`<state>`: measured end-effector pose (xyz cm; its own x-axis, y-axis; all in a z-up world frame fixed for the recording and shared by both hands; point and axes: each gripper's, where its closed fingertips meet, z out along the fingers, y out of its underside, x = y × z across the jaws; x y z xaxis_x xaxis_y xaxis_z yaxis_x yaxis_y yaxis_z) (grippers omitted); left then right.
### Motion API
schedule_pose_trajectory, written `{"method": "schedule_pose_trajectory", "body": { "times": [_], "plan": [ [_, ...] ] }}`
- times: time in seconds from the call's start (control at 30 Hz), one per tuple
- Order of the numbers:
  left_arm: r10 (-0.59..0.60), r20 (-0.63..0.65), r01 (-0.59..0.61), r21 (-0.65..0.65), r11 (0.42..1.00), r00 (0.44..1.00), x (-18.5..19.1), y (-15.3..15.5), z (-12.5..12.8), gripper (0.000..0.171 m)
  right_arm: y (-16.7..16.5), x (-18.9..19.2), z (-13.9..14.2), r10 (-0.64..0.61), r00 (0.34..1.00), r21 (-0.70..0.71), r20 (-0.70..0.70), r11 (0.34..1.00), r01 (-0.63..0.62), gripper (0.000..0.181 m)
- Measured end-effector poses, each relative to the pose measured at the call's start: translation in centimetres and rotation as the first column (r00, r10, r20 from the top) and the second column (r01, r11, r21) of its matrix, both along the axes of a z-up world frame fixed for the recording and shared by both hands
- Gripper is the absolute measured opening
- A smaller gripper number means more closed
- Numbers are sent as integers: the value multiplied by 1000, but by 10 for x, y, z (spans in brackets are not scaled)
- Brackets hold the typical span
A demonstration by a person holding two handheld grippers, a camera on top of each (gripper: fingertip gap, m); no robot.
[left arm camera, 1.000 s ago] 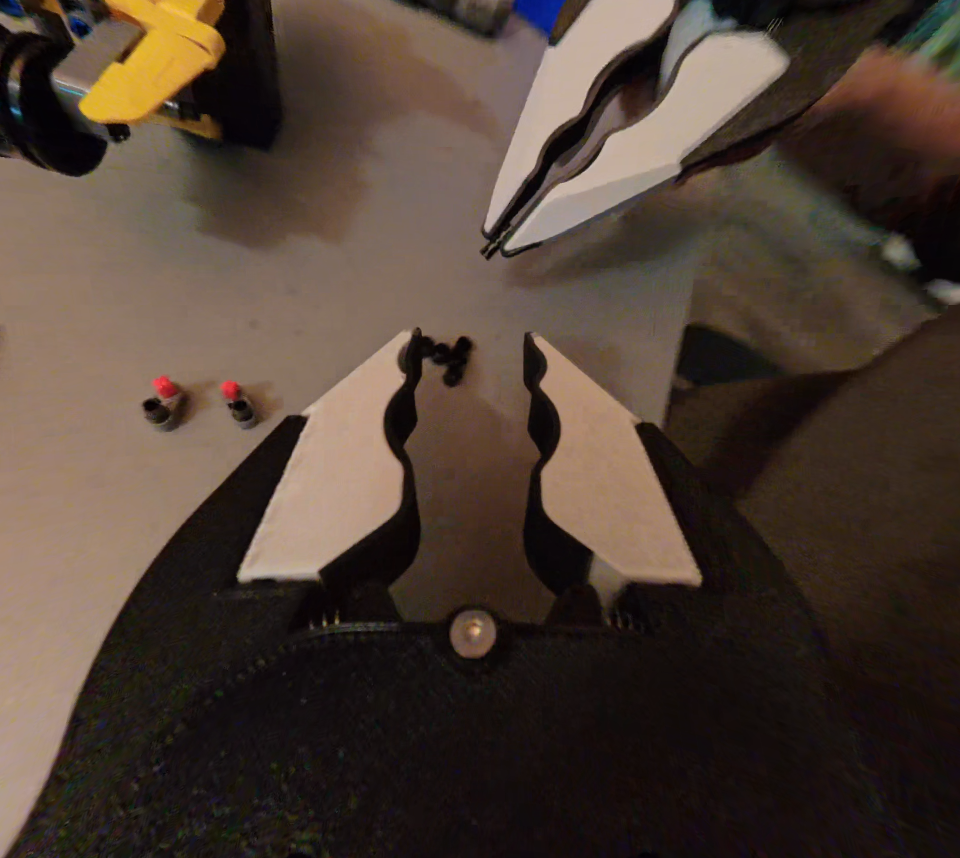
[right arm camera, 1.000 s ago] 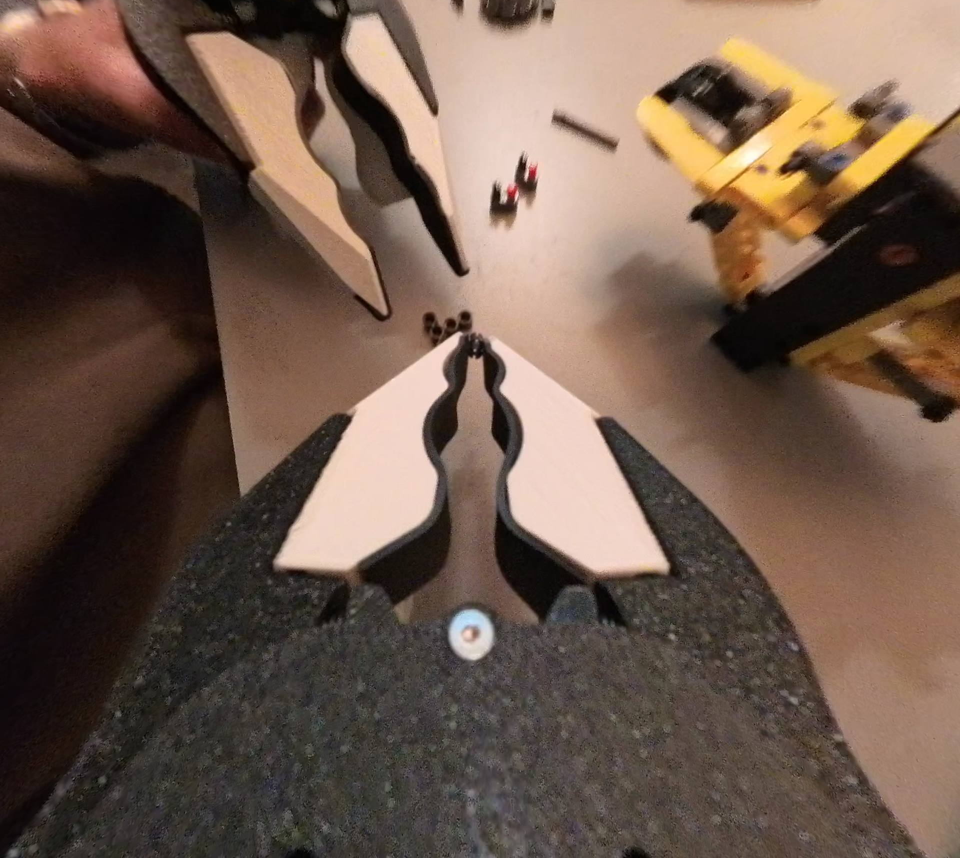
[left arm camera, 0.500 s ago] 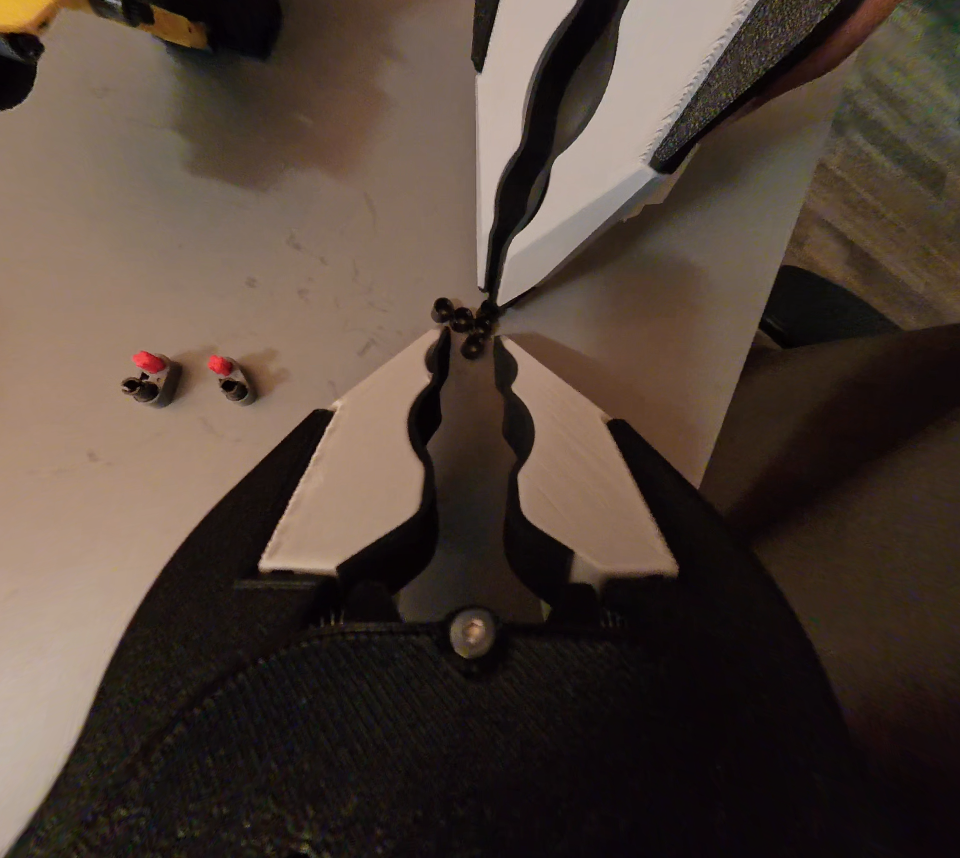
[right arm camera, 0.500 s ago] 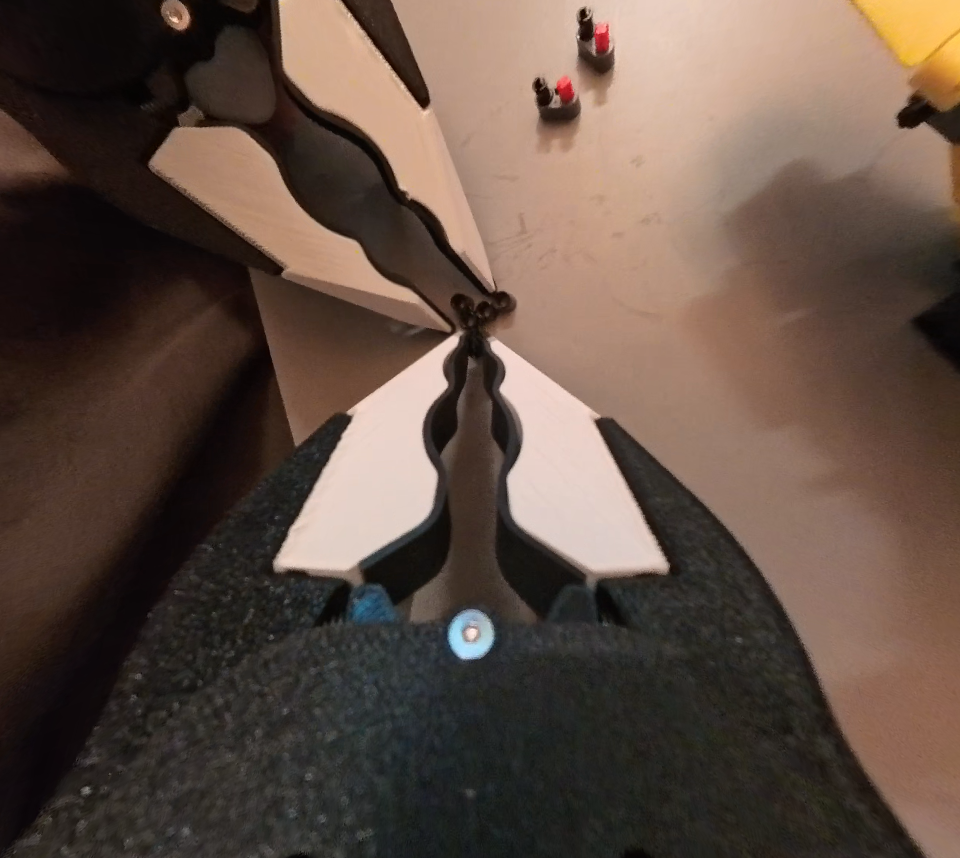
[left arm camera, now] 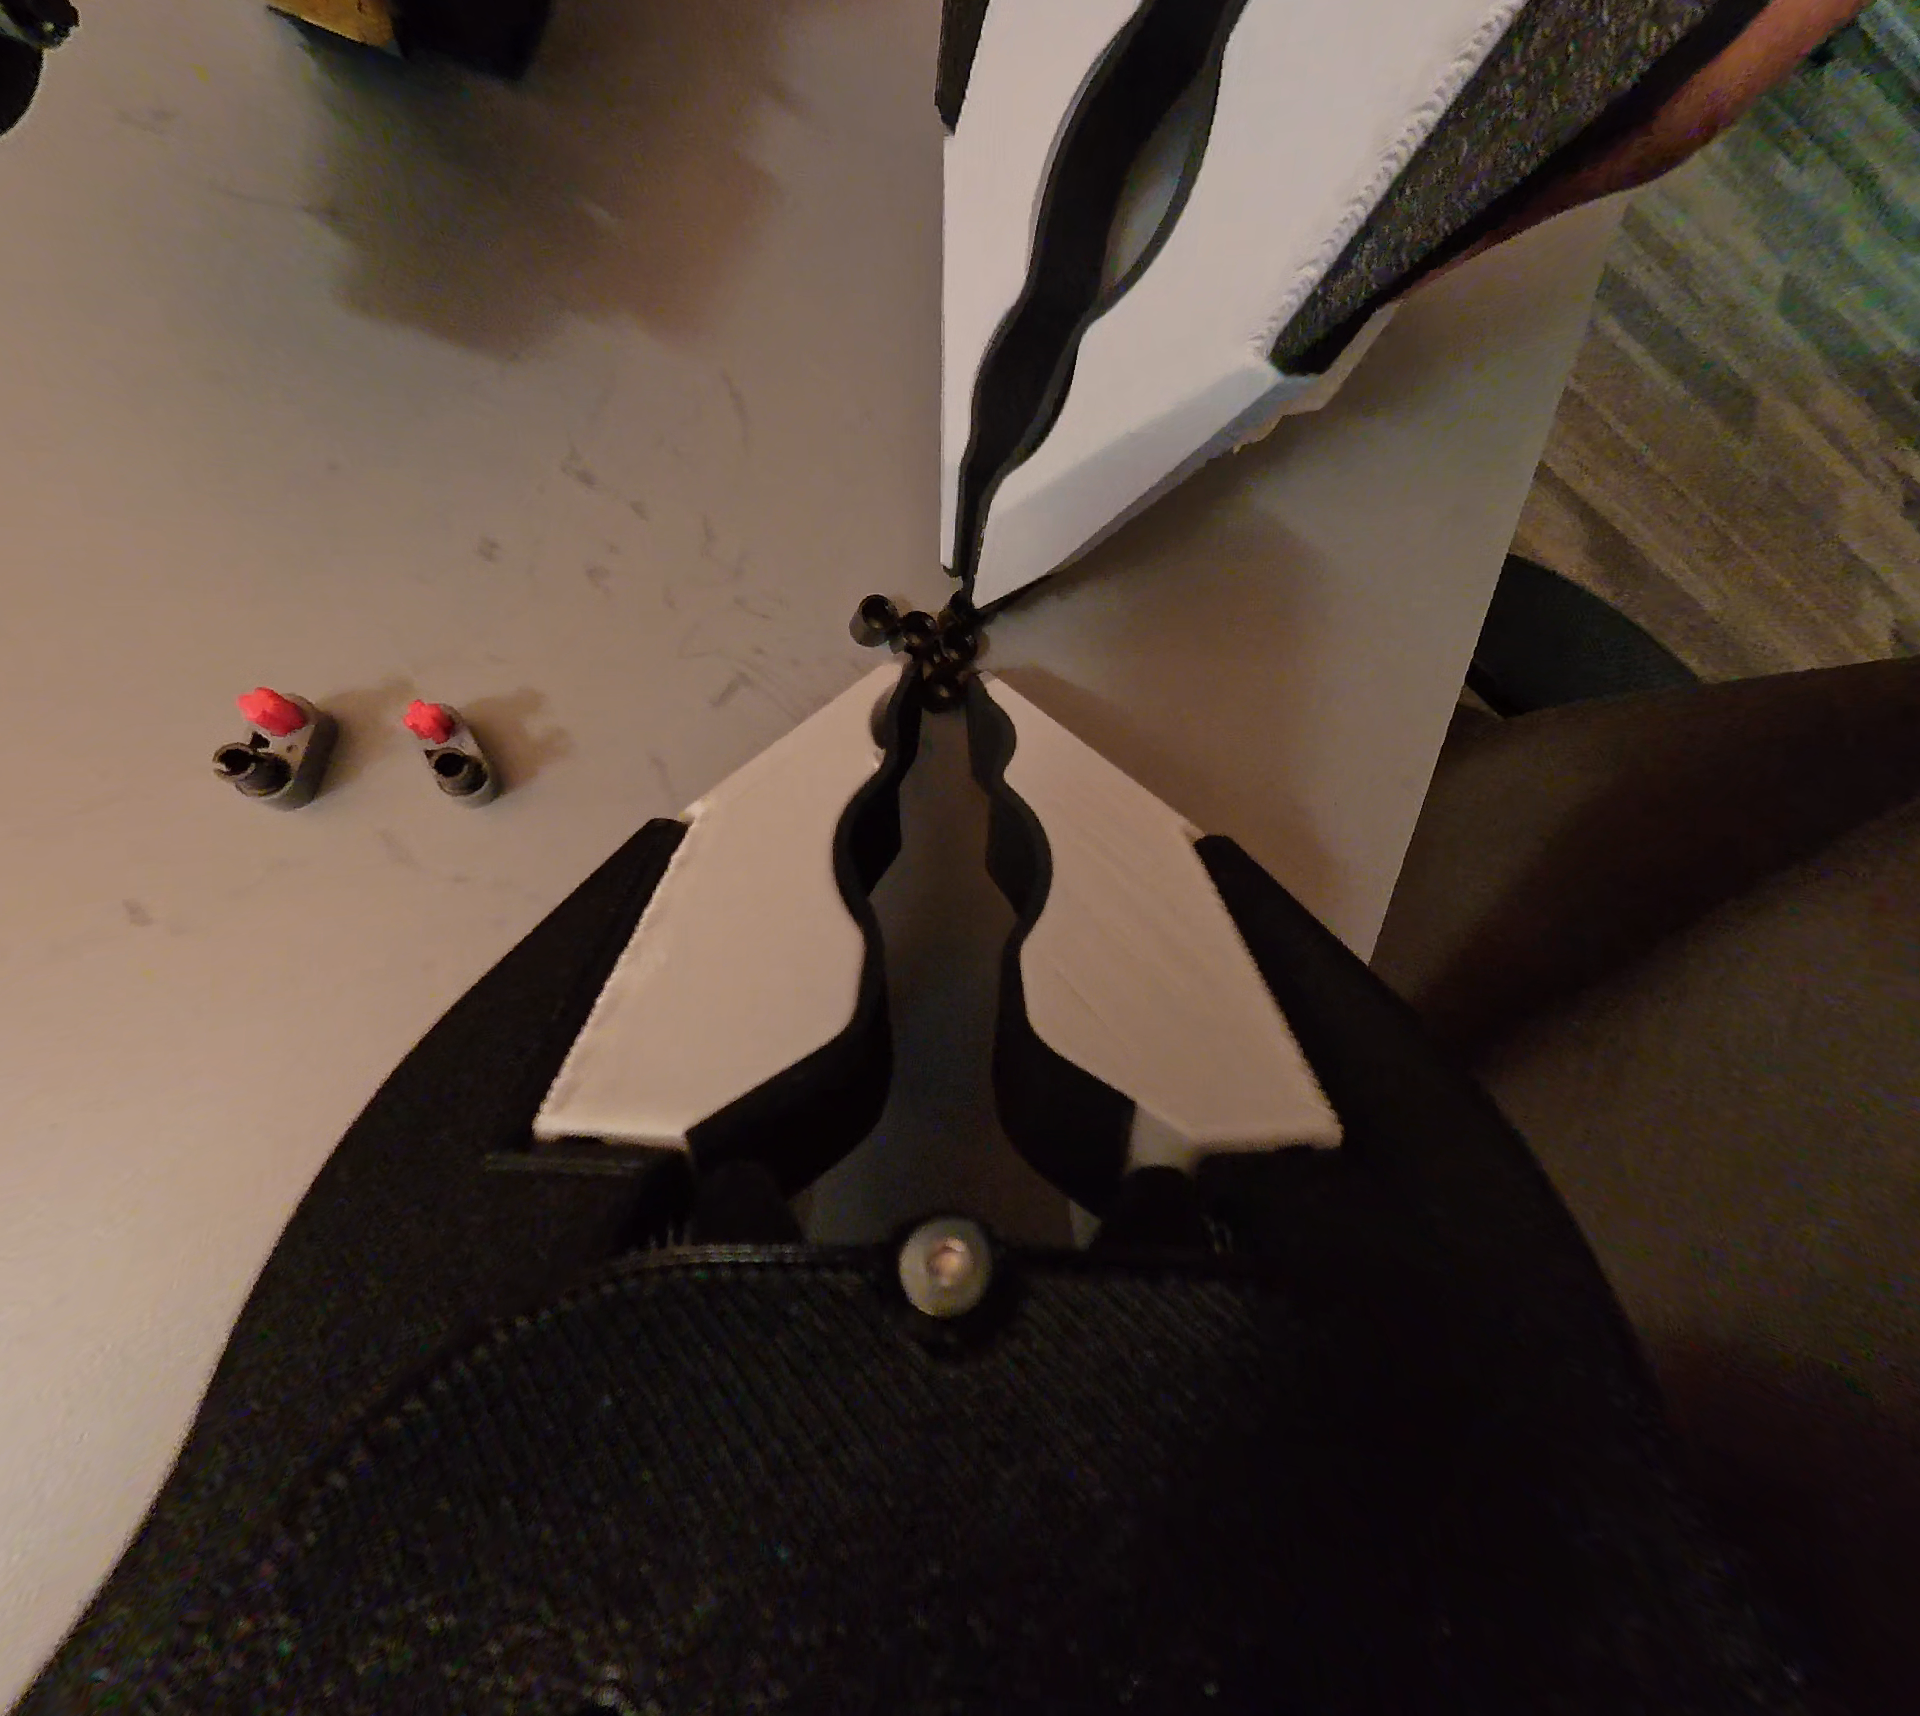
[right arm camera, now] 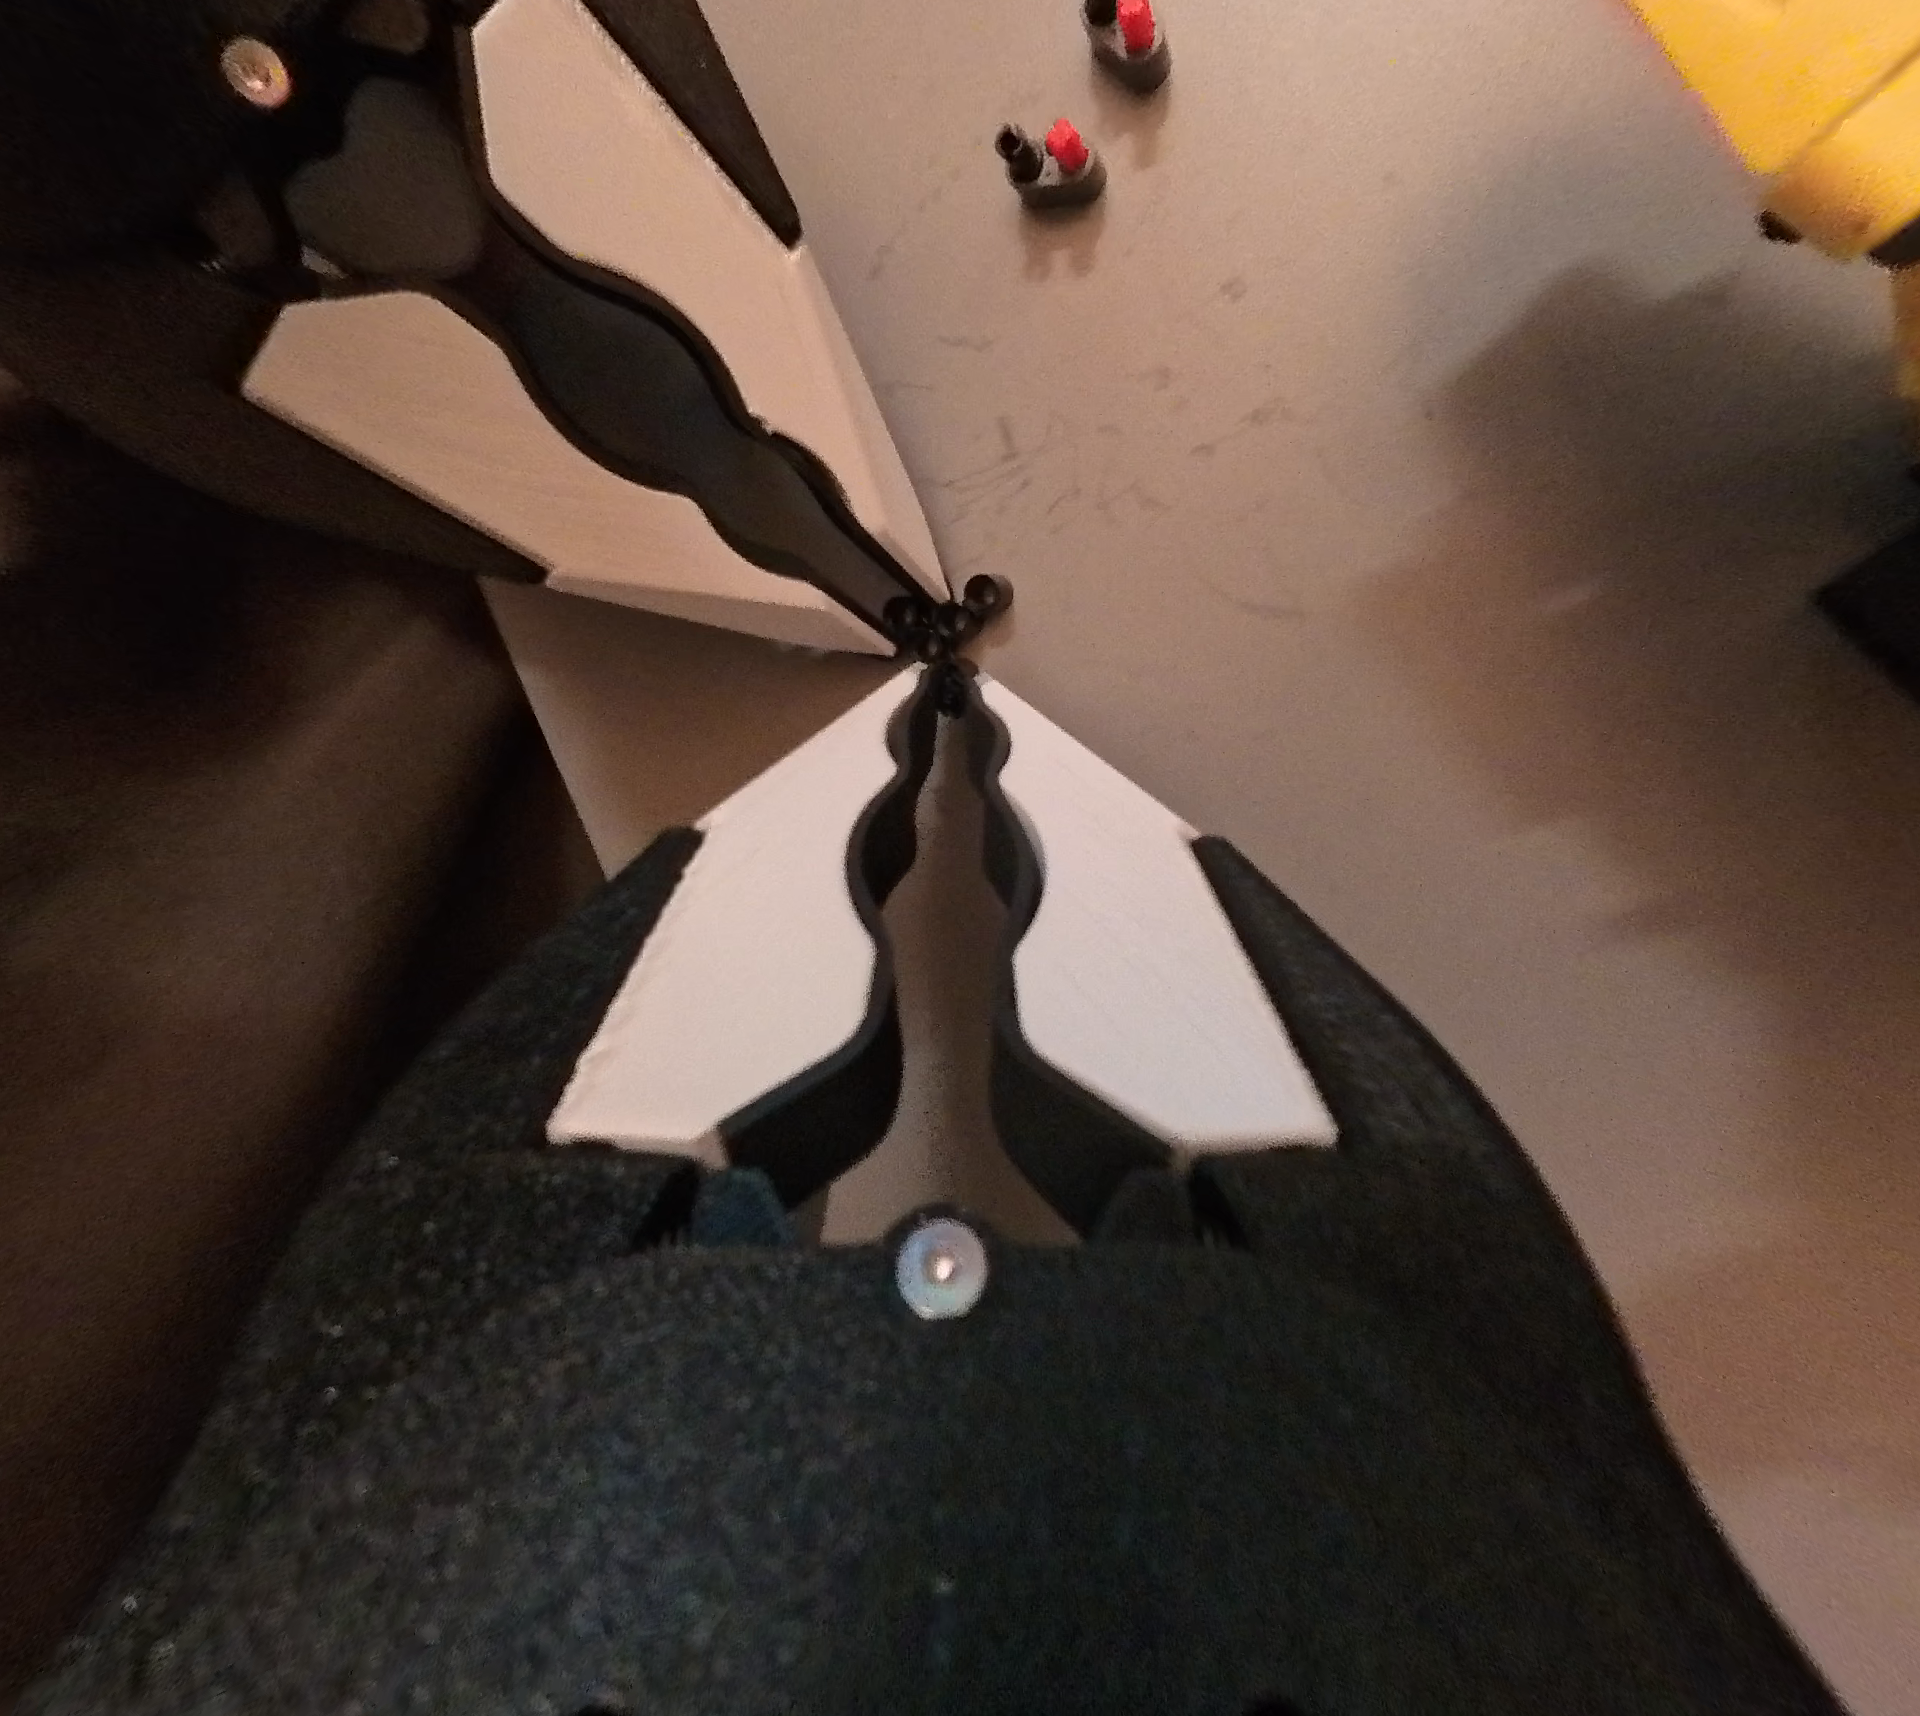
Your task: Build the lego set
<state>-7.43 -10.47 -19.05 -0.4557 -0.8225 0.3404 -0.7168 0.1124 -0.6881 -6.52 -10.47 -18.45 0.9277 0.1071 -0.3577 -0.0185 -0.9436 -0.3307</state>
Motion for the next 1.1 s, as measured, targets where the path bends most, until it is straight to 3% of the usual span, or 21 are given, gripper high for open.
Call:
{"method": "schedule_pose_trajectory", "body": {
  "times": [0.37, 0.77, 1.03, 1.1],
  "plan": [
    [2, -1, -2, -3, 1000, 1000, 0, 0, 0, 2, 1, 1, 0, 123, 967, -6, 225, 992, -125, 4],
    [5, 1, -5, 0, 1000, 1000, 0, 1, 0, 2, 2, 0, -5, 304, 878, -62, 371, 951, -303, 3],
    [3, -15, -4, -27, 1000, 1000, 0, 1, 0, 2, 0, -1, -4, 294, 898, 11, 328, 949, -314, 5],
    [3, -16, -3, -28, 1000, 1000, 0, 0, 0, 2, -2, 3, -4, 286, 889, 34, 358, 947, -318, 17]
  ]
}}
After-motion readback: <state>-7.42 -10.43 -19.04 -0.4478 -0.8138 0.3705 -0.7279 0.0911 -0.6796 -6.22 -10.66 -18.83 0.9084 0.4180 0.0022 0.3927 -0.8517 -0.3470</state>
